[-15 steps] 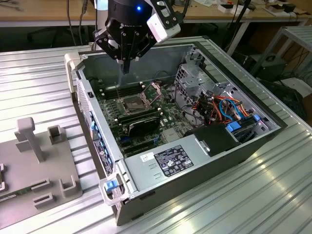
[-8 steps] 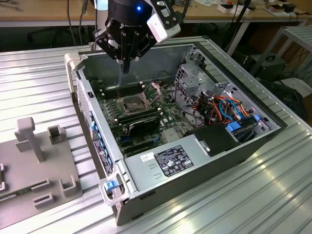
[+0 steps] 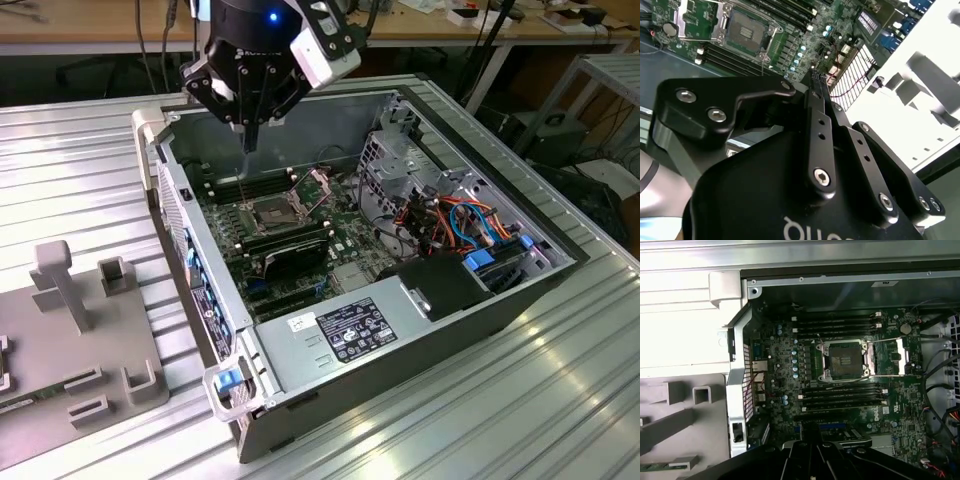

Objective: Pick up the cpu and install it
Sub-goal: 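Reach for the cpu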

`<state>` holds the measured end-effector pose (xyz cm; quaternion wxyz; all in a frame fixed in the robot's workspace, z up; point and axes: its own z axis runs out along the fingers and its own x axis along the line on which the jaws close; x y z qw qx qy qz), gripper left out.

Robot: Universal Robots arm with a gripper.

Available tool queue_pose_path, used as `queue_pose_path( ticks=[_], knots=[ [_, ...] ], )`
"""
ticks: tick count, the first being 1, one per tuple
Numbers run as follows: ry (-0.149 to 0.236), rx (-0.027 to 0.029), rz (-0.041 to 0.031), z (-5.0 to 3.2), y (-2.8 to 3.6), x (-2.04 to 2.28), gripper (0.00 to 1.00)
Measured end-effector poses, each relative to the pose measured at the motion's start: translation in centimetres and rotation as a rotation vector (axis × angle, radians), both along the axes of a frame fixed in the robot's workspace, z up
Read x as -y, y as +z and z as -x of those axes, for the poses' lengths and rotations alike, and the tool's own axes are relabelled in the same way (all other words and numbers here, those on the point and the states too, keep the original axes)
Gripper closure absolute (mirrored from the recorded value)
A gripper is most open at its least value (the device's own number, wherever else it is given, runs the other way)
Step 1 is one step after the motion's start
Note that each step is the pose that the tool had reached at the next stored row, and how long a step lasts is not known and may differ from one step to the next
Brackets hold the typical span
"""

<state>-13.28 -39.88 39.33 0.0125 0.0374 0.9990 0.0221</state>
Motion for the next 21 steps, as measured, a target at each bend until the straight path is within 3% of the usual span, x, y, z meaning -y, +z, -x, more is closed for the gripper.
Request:
queue_pose_path(
  ticks=[13, 21],
  knots=[
    [0.000, 0.0000, 0.0000, 2.80, -0.01, 0.00, 0.89],
    [0.000, -0.0001, 0.0000, 3.22, -0.02, 0.00, 0.89]
  ],
)
